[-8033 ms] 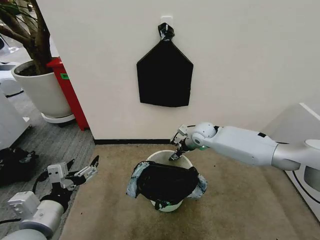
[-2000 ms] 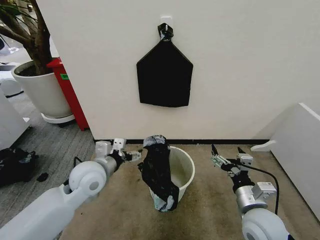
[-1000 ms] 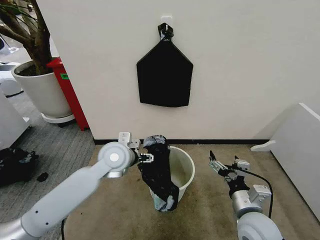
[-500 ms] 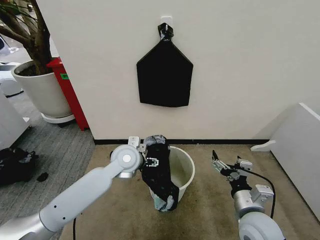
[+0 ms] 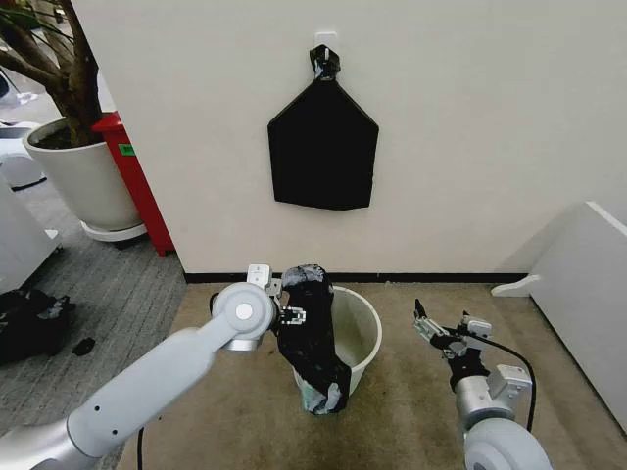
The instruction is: Place the garbage bag over the trash bin.
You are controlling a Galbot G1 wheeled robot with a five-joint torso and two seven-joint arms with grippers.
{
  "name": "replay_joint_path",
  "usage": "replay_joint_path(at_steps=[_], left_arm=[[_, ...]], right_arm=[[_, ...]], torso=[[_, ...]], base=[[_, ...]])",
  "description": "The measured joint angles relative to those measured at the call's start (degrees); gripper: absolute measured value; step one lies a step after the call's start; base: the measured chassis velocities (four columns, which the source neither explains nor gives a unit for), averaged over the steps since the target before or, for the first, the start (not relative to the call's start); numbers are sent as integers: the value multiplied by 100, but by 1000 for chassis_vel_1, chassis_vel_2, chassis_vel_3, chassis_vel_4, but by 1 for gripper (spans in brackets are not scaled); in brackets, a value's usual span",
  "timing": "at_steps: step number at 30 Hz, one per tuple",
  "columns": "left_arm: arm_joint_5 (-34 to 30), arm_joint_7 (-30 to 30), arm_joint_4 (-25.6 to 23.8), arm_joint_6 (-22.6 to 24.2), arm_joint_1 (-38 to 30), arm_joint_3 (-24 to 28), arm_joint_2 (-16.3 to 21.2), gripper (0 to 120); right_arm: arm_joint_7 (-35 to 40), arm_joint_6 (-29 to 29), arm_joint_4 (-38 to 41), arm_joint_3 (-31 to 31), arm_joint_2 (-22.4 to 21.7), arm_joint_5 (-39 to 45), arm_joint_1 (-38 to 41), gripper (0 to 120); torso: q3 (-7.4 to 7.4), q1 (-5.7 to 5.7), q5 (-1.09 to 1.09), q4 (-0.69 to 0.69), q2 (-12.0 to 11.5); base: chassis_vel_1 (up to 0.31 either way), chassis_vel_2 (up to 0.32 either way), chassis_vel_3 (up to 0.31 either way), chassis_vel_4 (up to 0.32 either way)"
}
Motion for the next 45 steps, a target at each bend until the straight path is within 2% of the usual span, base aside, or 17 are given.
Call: replay_joint_path(at_steps=[6, 24, 37, 45], left_arm=[[57, 18, 204, -1, 5, -1, -65, 100], [359, 335, 943, -1, -37, 252, -602, 100], [441, 334, 1236, -1, -4, 302, -719, 100], [492, 364, 1276, -2, 69, 309, -729, 75]], right_arm=[[15, 0, -8, -25, 2, -9, -3, 100], [38, 35, -129, -102, 45, -24, -59, 100], [41, 37, -246, -91, 24, 50, -41, 100], [74, 37, -285, -156, 2, 56, 11, 100]], torso=[[0, 0, 0, 0, 0], [0, 0, 0, 0, 0], [0, 0, 0, 0, 0], [0, 0, 0, 0, 0]], base=[[0, 0, 0, 0], [0, 0, 0, 0], [0, 0, 0, 0], [0, 0, 0, 0]])
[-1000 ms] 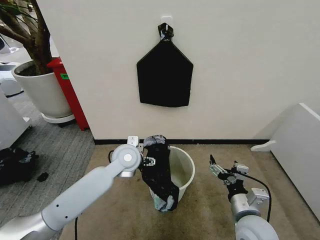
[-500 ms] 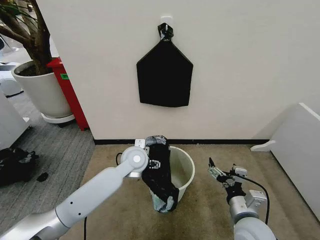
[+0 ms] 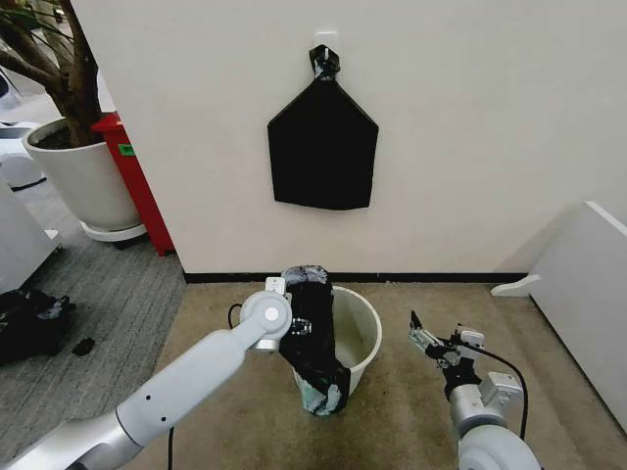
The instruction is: Place the garbage bag over the trash bin.
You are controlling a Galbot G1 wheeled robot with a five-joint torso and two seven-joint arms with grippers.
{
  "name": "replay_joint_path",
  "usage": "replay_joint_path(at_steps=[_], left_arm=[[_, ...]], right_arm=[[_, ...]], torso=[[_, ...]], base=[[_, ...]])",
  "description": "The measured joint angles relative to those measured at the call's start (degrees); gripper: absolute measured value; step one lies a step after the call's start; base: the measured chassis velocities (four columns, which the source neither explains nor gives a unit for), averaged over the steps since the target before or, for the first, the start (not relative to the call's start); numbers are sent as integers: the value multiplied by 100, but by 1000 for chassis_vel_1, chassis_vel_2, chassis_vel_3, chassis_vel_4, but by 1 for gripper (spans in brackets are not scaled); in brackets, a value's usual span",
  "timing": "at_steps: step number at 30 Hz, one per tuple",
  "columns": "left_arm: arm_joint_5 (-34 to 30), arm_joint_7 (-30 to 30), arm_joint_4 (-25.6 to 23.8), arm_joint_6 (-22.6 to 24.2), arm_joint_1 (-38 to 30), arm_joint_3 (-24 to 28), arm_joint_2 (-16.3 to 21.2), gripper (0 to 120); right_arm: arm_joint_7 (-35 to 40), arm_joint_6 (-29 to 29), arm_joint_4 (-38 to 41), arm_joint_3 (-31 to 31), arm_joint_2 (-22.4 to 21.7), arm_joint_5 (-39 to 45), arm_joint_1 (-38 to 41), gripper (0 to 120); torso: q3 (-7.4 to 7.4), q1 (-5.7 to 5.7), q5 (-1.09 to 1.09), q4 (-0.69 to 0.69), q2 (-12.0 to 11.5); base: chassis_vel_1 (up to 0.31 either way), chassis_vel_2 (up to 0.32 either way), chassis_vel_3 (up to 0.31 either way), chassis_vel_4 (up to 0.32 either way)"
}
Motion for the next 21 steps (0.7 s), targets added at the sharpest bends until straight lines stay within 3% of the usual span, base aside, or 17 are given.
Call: replay_joint_path(at_steps=[21], left_arm=[[-214, -169, -234, -7, 214, -203, 99, 2]], right_arm=[[57, -14, -87, -62, 12, -26, 80, 100]], torso=[[1, 0, -2, -1, 0]], base=[[0, 0, 0, 0]])
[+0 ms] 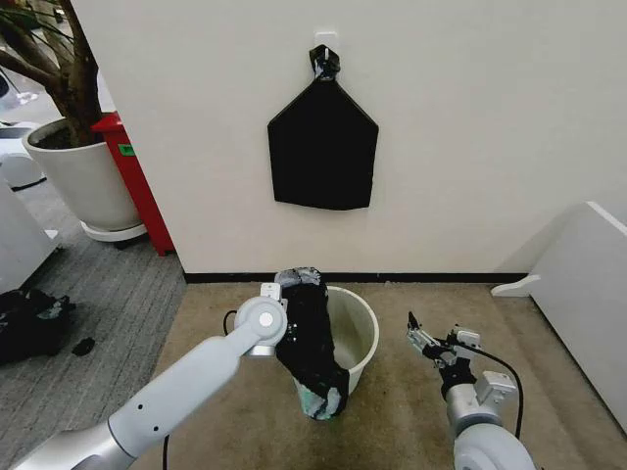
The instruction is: Place the garbage bag over the trash bin.
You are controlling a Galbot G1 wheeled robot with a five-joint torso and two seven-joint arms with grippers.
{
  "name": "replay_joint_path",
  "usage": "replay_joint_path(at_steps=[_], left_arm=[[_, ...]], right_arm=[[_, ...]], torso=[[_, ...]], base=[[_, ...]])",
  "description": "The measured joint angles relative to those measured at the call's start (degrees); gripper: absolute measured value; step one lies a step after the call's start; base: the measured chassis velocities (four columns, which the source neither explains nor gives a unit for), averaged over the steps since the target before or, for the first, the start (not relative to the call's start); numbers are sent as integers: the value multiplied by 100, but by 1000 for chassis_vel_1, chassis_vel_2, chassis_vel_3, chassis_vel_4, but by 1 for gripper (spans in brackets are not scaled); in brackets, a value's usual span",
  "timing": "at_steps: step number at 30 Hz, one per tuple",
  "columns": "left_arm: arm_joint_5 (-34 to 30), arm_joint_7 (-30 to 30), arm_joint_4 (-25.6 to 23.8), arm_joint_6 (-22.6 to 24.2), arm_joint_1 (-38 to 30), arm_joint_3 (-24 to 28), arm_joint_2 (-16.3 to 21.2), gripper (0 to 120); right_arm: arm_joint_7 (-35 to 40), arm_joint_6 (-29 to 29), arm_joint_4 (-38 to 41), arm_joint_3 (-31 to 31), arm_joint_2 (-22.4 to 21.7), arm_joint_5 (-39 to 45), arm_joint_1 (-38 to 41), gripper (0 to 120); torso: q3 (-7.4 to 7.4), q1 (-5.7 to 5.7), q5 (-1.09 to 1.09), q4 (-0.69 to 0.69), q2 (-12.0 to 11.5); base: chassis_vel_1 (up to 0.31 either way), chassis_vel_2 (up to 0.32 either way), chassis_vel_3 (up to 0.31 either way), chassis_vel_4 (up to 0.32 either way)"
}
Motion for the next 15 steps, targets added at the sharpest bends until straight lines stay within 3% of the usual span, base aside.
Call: replay_joint_path(at_steps=[15], left_arm=[[-80, -77, -420, -240, 159, -285, 167, 0]], right_arm=[[209, -230, 324, 38, -102, 179, 162, 100]], torso=[[0, 0, 2, 0, 0]], base=[[0, 0, 0, 0]])
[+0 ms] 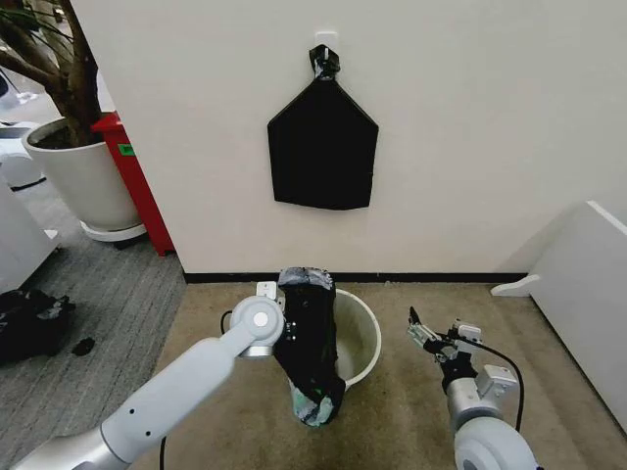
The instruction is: Place the garbage bag over the trash bin.
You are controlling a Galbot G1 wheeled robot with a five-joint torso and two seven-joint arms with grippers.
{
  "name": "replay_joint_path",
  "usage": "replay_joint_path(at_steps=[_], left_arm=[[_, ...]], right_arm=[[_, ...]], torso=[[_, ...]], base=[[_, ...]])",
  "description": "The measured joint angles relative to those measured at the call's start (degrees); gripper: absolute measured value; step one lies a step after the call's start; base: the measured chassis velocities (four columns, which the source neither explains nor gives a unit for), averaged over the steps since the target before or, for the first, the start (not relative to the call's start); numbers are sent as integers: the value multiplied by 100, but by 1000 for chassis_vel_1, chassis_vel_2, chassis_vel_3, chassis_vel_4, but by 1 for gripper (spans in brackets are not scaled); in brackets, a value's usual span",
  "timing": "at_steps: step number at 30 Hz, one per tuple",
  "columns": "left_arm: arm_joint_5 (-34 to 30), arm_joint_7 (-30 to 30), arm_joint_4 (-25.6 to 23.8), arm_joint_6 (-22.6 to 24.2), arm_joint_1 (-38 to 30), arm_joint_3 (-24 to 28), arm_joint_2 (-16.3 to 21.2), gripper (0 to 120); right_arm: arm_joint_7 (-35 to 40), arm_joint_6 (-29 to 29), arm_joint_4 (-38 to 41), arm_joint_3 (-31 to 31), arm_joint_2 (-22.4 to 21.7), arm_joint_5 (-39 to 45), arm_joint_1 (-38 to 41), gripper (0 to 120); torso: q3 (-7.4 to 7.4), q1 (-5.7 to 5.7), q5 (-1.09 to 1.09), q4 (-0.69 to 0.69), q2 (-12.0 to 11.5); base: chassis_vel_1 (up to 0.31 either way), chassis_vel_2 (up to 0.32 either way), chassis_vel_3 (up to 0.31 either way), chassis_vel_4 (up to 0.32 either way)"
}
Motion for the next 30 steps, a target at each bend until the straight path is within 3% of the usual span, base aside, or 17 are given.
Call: replay_joint_path(at_steps=[6, 13, 18, 20, 24, 30], left_arm=[[25, 73, -405, -154, 4, -229, 149, 0], [223, 203, -783, -332, -224, -350, 252, 0], [592, 293, -901, -346, -356, -347, 306, 0], [740, 346, -954, -356, -389, -328, 331, 0], [942, 436, -1001, -362, -413, -304, 351, 0], [1151, 527, -1057, -366, -455, -241, 373, 0]], right_arm=[[417, -306, 664, -154, -214, 366, 182, 100], [1098, -650, 1413, -791, -771, 1291, 895, 100], [1536, -742, 1540, -1802, -1186, 2084, 2317, 100], [1660, -742, 1434, -2325, -1210, 2229, 2872, 100], [1811, -792, 1338, -2725, -1108, 2648, 3407, 100], [2197, -869, 1029, -2917, -755, 3480, 4071, 100]], torso=[[0, 0, 0, 0, 0], [0, 0, 1, -2, 0], [0, 0, -1, 2, 0], [0, 0, 0, 1, 0], [0, 0, -1, 1, 0], [0, 0, 0, 1, 0]], base=[[0, 0, 0, 0], [0, 0, 0, 0], [0, 0, 0, 0], [0, 0, 0, 0], [0, 0, 0, 0], [0, 0, 0, 0]])
